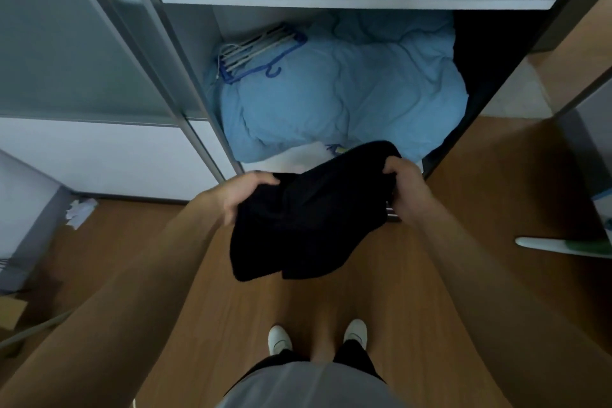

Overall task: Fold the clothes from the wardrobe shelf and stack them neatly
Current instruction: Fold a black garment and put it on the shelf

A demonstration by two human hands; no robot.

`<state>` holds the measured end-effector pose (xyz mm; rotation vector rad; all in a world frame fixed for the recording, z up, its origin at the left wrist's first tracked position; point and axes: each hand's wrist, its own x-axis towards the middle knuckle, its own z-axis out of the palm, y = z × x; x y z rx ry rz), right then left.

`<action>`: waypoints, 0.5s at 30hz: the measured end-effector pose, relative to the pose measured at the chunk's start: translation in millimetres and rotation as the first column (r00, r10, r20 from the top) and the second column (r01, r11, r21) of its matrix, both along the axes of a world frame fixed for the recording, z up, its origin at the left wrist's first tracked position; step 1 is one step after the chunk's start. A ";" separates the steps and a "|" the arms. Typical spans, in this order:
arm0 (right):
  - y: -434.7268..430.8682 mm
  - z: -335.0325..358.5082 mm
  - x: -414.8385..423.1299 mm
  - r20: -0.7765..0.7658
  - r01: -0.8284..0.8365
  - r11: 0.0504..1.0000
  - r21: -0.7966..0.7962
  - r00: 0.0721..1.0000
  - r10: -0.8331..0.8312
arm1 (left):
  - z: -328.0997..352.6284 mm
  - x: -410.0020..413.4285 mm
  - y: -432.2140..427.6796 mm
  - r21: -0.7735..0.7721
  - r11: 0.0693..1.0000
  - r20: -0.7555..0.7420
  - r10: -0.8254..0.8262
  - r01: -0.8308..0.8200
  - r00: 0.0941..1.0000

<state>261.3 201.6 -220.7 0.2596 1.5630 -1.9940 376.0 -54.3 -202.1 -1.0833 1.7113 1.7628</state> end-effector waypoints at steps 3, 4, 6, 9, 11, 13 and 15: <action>-8.4 34.9 -7.5 -0.445 -0.069 0.946 0.316 0.870 0.212 | -32.2 4.3 3.9 -0.254 0.905 0.172 -0.305 0.341 0.937; -10.7 47.0 -5.7 -0.547 -0.115 0.908 0.403 0.765 0.340 | -35.7 1.9 7.2 -0.307 0.849 0.196 -0.386 0.430 0.901; -13.7 66.3 -2.4 -0.618 -0.222 0.810 0.542 0.548 0.564 | -34.8 -6.9 12.2 -0.373 0.818 0.093 -0.436 0.438 0.895; -14.2 87.3 4.4 -0.559 -0.320 0.635 0.703 0.303 0.772 | -16.1 -23.5 21.9 -0.419 0.859 -0.306 -0.437 0.293 0.846; -15.2 92.4 8.2 -0.486 -0.322 0.514 0.795 0.169 0.858 | -1.6 -33.5 29.5 -0.500 0.786 -0.414 -0.586 0.364 0.697; -16.8 95.5 10.2 -0.428 -0.300 0.437 0.848 0.100 0.898 | 7.9 -39.0 39.6 -0.560 0.689 -0.412 -0.714 0.460 0.566; -17.3 97.7 9.9 -0.412 -0.262 0.419 0.869 0.083 0.907 | 9.3 -41.9 48.1 -0.577 0.629 -0.354 -0.767 0.521 0.535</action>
